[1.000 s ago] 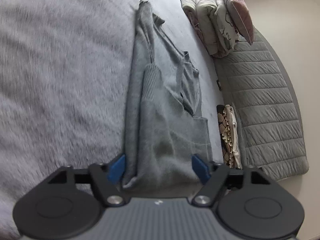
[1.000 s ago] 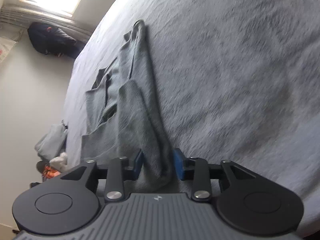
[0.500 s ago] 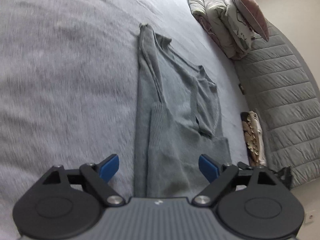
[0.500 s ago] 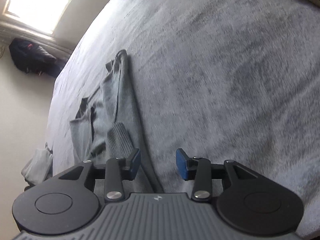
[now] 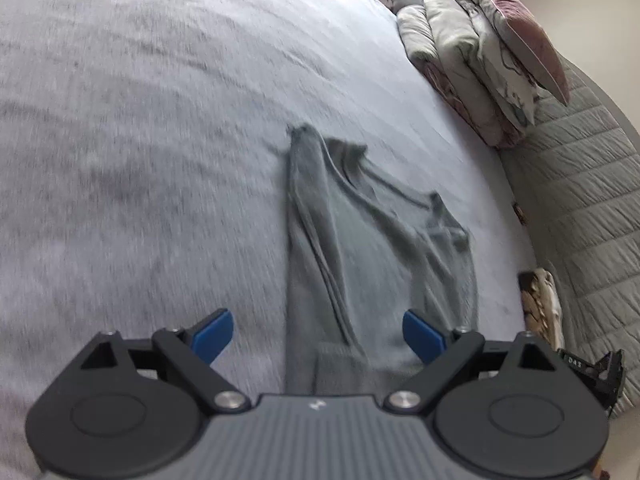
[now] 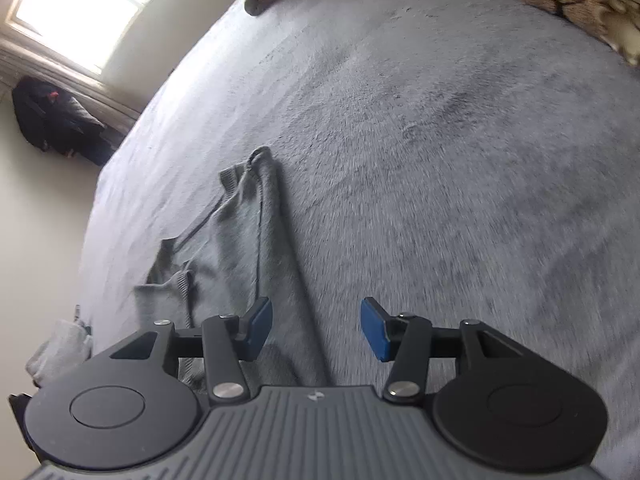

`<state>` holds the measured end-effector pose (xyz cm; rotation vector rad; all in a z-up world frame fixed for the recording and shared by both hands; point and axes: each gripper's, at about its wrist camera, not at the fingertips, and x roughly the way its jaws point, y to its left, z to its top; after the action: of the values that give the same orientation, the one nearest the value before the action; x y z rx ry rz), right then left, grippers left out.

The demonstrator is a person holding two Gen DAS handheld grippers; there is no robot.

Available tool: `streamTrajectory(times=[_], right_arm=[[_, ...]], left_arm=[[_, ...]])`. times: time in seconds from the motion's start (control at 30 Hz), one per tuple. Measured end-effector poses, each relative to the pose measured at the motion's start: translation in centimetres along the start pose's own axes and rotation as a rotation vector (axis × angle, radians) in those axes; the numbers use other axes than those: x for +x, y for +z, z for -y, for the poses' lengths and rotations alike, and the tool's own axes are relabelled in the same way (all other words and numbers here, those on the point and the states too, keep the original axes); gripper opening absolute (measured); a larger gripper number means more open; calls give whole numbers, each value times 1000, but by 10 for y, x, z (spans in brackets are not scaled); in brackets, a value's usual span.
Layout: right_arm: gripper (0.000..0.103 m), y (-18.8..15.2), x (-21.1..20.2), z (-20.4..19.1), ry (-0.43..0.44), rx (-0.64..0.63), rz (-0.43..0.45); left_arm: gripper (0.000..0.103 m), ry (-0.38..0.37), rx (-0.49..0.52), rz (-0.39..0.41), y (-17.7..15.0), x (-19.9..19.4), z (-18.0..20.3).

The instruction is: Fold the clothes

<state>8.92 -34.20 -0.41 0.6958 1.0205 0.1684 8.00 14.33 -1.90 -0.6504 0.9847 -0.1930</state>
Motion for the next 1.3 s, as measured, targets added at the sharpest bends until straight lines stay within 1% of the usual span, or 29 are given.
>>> streamTrajectory(times=[0.13,0.27,0.43,0.47,0.5,0.63,0.67,0.8,0.87,0.93,0.97,1.0,1.03,1.07,1.1,1.17,1.3], right_arm=[[52,14,23,-5,2,-11,-14],[52,26,40,-15,16,-45,-18],[52,44,61,-27,43,-88,-20],[52,48,66,-30,49,-97,-21],[52,52,72,-31,53,-107,-22],[52,67,91,-35,65,-149,-11],[52,71,95,-35,72,-155,-6],[52,80,107,-35,100,-196,21],[52,81,111,-37,108,-218,45],[52,80,115,-41,109,-250,76],[51,79,117,-44,108,-271,94],[48,76,118,-46,104,-293,114],[39,74,119,-49,99,-315,134],[19,72,121,-51,98,-331,143],[11,71,124,-50,105,-334,142],[11,68,122,-50,117,-329,161],[10,67,100,-51,176,-317,208]], left_arm=[[90,-6,-36,63,16,13,-13],[86,-13,-48,113,29,30,-19],[83,-88,-41,161,45,53,-22],[80,-108,-33,173,47,57,-23],[73,-126,-32,183,50,62,-25],[62,-189,-48,214,58,78,-36],[58,-199,-48,222,58,81,-37],[44,-213,-10,236,59,89,-37],[42,-222,-3,246,58,92,-36],[37,-228,1,257,57,96,-36],[29,-224,1,262,57,97,-36],[18,-217,0,266,57,99,-36],[12,-214,-3,269,56,101,-37],[10,-215,-9,273,56,102,-37],[8,-217,-9,281,55,102,-37],[7,-227,-1,306,53,99,-33],[7,-268,36,339,51,85,-21]])
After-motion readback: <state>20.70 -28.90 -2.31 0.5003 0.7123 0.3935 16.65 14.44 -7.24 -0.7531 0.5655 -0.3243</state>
